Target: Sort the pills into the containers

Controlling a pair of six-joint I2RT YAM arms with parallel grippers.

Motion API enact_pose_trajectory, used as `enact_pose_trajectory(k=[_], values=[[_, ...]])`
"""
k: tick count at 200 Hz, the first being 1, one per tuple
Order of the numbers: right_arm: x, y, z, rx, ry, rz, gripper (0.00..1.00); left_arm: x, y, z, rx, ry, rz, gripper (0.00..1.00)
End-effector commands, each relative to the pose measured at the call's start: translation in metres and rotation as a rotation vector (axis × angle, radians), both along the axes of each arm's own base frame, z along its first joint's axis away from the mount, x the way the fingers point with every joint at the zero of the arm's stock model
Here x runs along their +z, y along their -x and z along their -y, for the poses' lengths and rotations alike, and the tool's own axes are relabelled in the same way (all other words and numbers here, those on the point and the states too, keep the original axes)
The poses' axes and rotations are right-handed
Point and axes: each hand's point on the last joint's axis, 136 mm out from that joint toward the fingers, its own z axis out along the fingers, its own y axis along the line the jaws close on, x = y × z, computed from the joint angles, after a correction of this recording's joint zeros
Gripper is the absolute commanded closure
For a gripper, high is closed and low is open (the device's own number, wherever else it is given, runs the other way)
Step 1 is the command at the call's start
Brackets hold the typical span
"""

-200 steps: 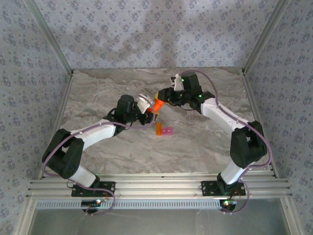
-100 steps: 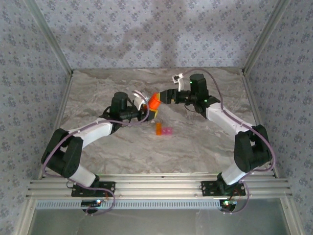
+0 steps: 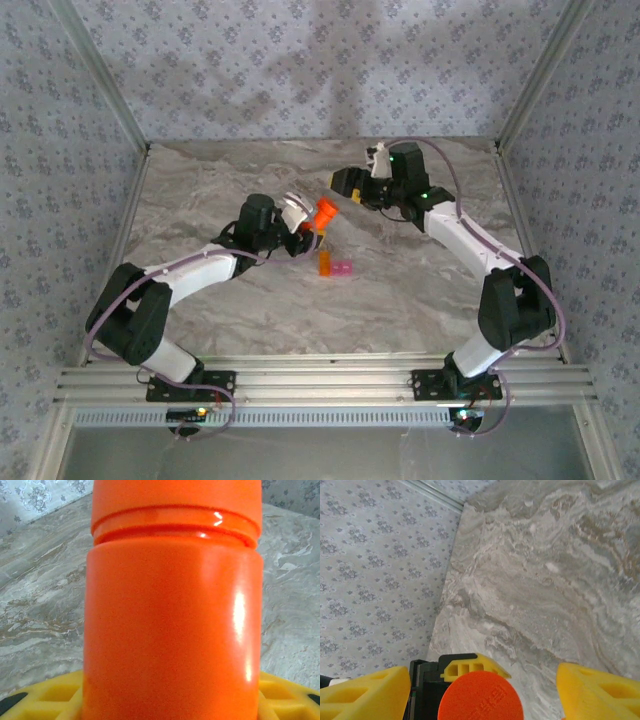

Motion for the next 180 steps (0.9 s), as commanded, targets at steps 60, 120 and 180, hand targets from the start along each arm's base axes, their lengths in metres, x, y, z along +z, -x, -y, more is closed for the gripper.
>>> enact_pose_trajectory(k=[60,120,180], values=[[-0.018,0.012,-0.026,0.046,0.027,-0.089,0.31,0.02,-0.007,0.007,-0.008,-0.005,0.071,1.0],[-0.017,0.017,-0.029,0.077,0.019,-0.076,0.65,0.02,-0.007,0.008,-0.009,0.005,0.065,1.0],[0.017,0.002,-0.008,0.114,-0.021,0.199,0.71,0.04,0.003,0.007,-0.089,0.167,-0.026,1.0]])
